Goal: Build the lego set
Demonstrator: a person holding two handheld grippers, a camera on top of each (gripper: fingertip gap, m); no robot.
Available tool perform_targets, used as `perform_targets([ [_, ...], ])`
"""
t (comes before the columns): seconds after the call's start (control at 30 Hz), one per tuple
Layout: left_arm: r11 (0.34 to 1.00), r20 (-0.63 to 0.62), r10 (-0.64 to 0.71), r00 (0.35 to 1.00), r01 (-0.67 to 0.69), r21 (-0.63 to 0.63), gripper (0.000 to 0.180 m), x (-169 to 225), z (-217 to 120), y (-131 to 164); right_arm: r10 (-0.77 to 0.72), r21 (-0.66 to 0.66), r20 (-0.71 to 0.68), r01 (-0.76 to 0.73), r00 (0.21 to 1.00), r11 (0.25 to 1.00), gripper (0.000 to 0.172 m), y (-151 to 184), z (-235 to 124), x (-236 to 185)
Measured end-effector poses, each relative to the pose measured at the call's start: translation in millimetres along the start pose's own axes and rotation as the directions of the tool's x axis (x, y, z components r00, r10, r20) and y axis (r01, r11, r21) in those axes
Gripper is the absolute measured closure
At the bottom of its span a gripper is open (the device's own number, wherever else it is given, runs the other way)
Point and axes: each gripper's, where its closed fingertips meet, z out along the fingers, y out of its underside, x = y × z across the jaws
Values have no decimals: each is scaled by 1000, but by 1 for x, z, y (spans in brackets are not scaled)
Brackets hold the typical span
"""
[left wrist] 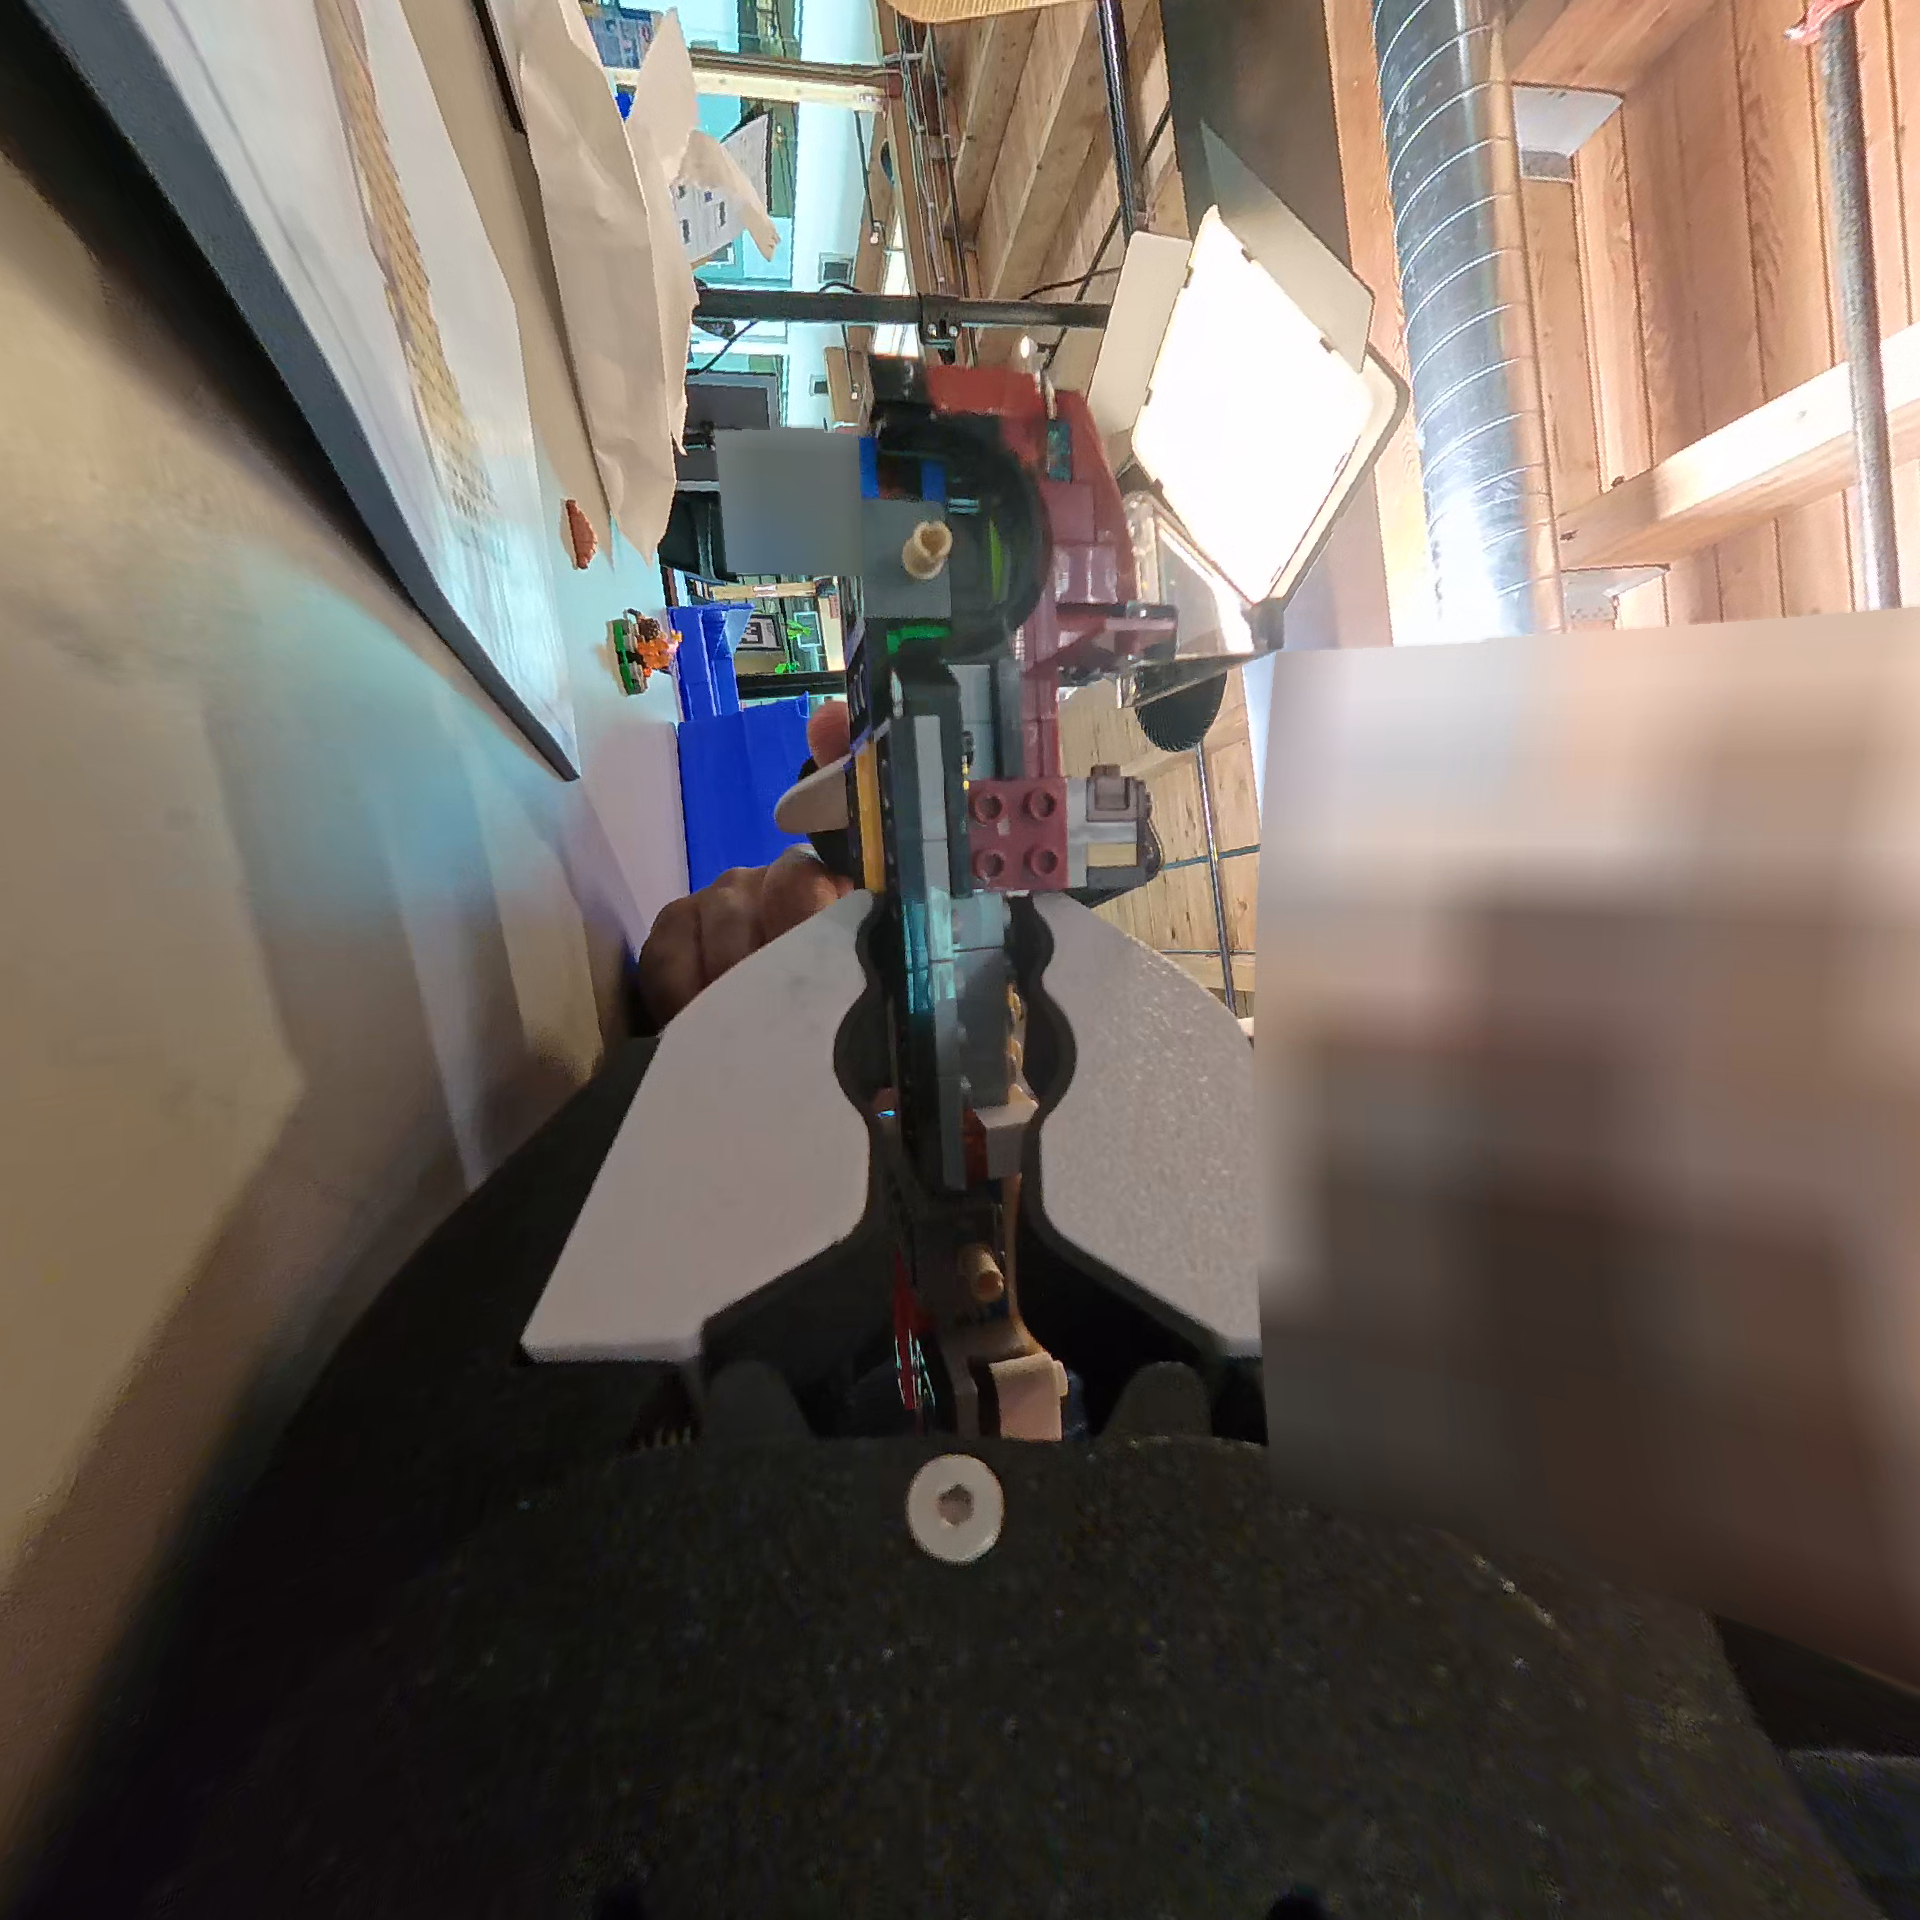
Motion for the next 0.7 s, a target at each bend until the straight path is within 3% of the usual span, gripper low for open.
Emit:
perform_targets([
  [0.7, 1000, -9, -16, 1000, 16, -24, 159, 0, 1, 2, -29, -26, -2, 29, 1000, 999, 83, 4, 1, -7],
])
